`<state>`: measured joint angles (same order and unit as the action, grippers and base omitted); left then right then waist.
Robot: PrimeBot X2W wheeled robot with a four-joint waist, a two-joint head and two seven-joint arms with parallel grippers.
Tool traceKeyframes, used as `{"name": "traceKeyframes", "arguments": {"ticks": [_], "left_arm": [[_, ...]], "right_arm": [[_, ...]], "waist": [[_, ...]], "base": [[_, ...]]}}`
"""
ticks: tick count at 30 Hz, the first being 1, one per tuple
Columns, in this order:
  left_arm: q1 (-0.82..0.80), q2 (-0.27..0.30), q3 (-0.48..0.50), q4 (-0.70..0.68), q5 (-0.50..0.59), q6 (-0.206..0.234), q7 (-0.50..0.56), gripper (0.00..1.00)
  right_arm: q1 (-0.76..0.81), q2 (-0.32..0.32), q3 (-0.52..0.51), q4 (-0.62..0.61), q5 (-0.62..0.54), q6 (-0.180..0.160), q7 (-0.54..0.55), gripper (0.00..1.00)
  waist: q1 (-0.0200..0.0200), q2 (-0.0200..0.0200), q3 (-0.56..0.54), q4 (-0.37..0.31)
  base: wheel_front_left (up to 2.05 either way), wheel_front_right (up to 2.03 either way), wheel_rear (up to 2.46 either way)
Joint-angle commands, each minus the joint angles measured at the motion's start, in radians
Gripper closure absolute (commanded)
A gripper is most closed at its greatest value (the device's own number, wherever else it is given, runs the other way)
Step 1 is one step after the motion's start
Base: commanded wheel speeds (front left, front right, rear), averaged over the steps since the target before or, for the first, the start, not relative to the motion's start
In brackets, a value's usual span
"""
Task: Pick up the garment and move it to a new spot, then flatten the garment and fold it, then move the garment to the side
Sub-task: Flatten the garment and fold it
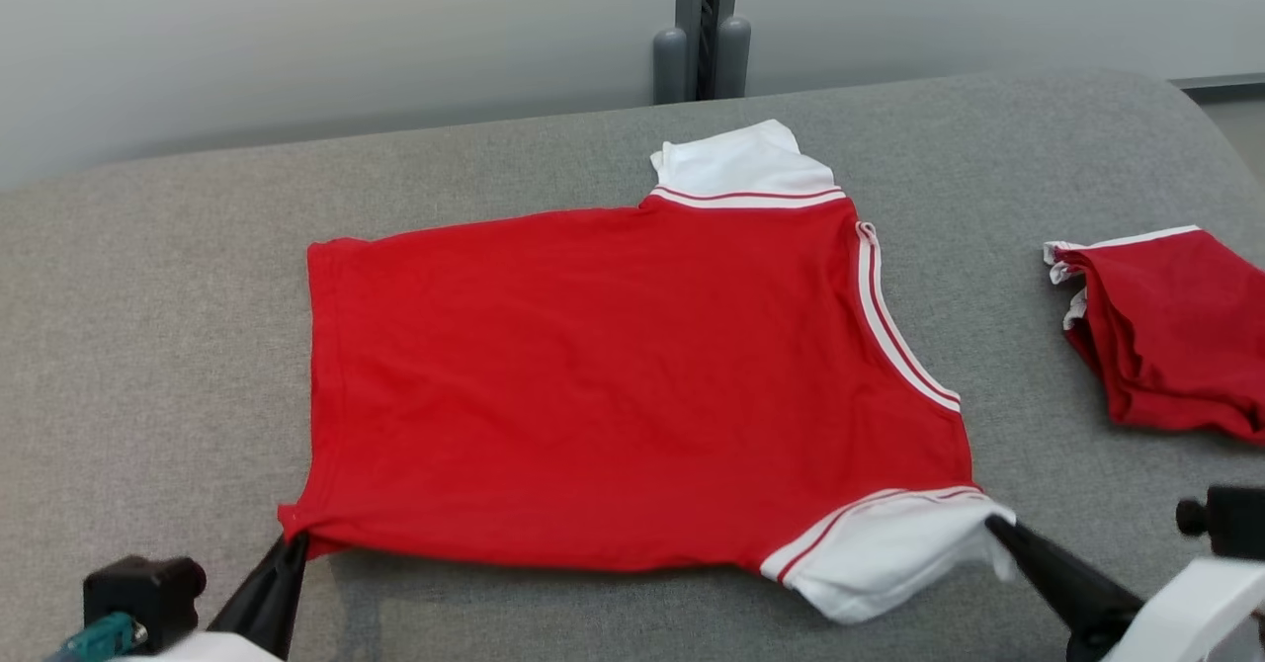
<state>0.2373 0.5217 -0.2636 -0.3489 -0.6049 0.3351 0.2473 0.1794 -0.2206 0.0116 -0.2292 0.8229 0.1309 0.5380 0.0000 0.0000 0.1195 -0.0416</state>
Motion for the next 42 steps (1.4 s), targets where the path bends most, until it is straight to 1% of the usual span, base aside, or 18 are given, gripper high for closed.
{"name": "traceKeyframes", "arguments": {"ticks": [1,5,7,10,13,14,17,22,23,24,25,26,29,33,35,39,41,42], "left_arm": [[-0.038,0.008,0.009,0.0,0.0,-0.007,0.002,1.0],[-0.124,0.019,0.014,0.027,-0.003,-0.031,0.018,1.0],[-0.164,0.019,0.009,0.051,-0.008,-0.045,0.025,1.0],[-0.219,0.013,0.004,0.096,-0.014,-0.064,0.026,1.0],[-0.269,-0.004,-0.008,0.149,-0.023,-0.089,0.016,1.0],[-0.269,-0.004,-0.008,0.149,-0.023,-0.089,0.016,1.0],[-0.313,-0.026,-0.024,0.211,-0.035,-0.114,0.008,1.0],[-0.358,-0.054,-0.04,0.296,-0.049,-0.146,-0.016,1.0],[-0.364,-0.058,-0.04,0.309,-0.049,-0.149,-0.026,0.82],[-0.369,-0.065,-0.038,0.322,-0.047,-0.149,-0.039,0.38],[-0.372,-0.071,-0.04,0.335,-0.046,-0.151,-0.048,0.0],[-0.373,-0.083,-0.038,0.343,-0.052,-0.154,-0.061,0.0],[-0.373,-0.107,-0.027,0.359,-0.054,-0.154,-0.115,0.0],[-0.365,-0.159,0.001,0.353,-0.073,-0.152,-0.216,0.0],[-0.366,-0.178,0.015,0.347,-0.067,-0.152,-0.275,0.0],[-0.38,-0.208,0.035,0.349,-0.04,-0.143,-0.385,0.0],[-0.388,-0.214,0.043,0.357,-0.018,-0.138,-0.438,0.0],[-0.391,-0.206,0.042,0.367,0.007,-0.134,-0.455,0.0]], "right_arm": [[-0.048,-0.004,-0.015,-0.003,0.013,0.0,0.016,1.0],[-0.22,-0.017,-0.02,0.049,0.026,0.0,0.076,1.0],[-0.309,-0.029,-0.01,0.105,0.022,0.0,0.101,1.0],[-0.439,-0.028,0.009,0.209,0.028,0.0,0.117,1.0],[-0.543,-0.032,0.027,0.324,0.035,0.0,0.11,1.0],[-0.543,-0.032,0.027,0.324,0.035,0.0,0.11,1.0],[-0.621,-0.036,0.063,0.426,0.038,0.0,0.09,1.0],[-0.698,-0.051,0.128,0.539,0.06,0.0,0.019,1.0],[-0.705,-0.053,0.141,0.553,0.066,0.0,0.0,1.0],[-0.71,-0.058,0.151,0.56,0.073,0.0,-0.025,0.7],[-0.711,-0.064,0.164,0.566,0.077,0.0,-0.05,0.05],[-0.709,-0.07,0.178,0.567,0.079,0.0,-0.079,0.0],[-0.68,-0.083,0.209,0.549,0.093,0.0,-0.196,0.0],[-0.633,-0.102,0.237,0.514,0.072,0.0,-0.386,0.0],[-0.606,-0.118,0.241,0.501,0.021,0.0,-0.499,0.0],[-0.556,-0.117,0.236,0.485,-0.111,0.0,-0.708,0.0],[-0.535,-0.11,0.23,0.479,-0.194,0.0,-0.764,0.0],[-0.524,-0.101,0.226,0.475,-0.229,0.0,-0.779,0.0]], "waist": [[0.0,0.0,0.025,-0.003],[0.0,0.0,0.094,-0.005],[0.0,0.0,0.127,-0.003],[0.0,0.0,0.173,0.002],[0.0,0.0,0.205,0.013],[0.0,0.0,0.205,0.013],[0.0,0.0,0.228,0.021],[0.0,0.0,0.244,0.03],[0.0,0.0,0.245,0.032],[0.0,0.0,0.245,0.033],[0.0,0.0,0.243,0.034],[0.0,0.0,0.24,0.034],[0.0,0.0,0.224,0.035],[0.0,0.0,0.196,0.031],[0.0,0.0,0.18,0.03],[0.0,0.0,0.146,0.021],[0.0,0.0,0.127,0.015],[0.0,0.0,0.119,0.012]], "base": [[0.0,0.0,0.0],[0.0,0.0,0.0],[0.0,0.0,0.0],[0.0,0.0,0.0],[0.0,0.0,0.0],[0.0,0.0,0.0],[0.0,0.0,0.0],[0.0,0.0,0.0],[0.0,0.0,0.0],[0.0,0.0,0.0],[0.0,0.0,0.0],[0.0,0.0,0.0],[0.0,0.0,0.0],[0.0,0.0,0.0],[0.0,0.0,0.0],[0.0,0.0,0.0],[0.0,0.0,0.0],[0.0,0.0,0.0]]}}
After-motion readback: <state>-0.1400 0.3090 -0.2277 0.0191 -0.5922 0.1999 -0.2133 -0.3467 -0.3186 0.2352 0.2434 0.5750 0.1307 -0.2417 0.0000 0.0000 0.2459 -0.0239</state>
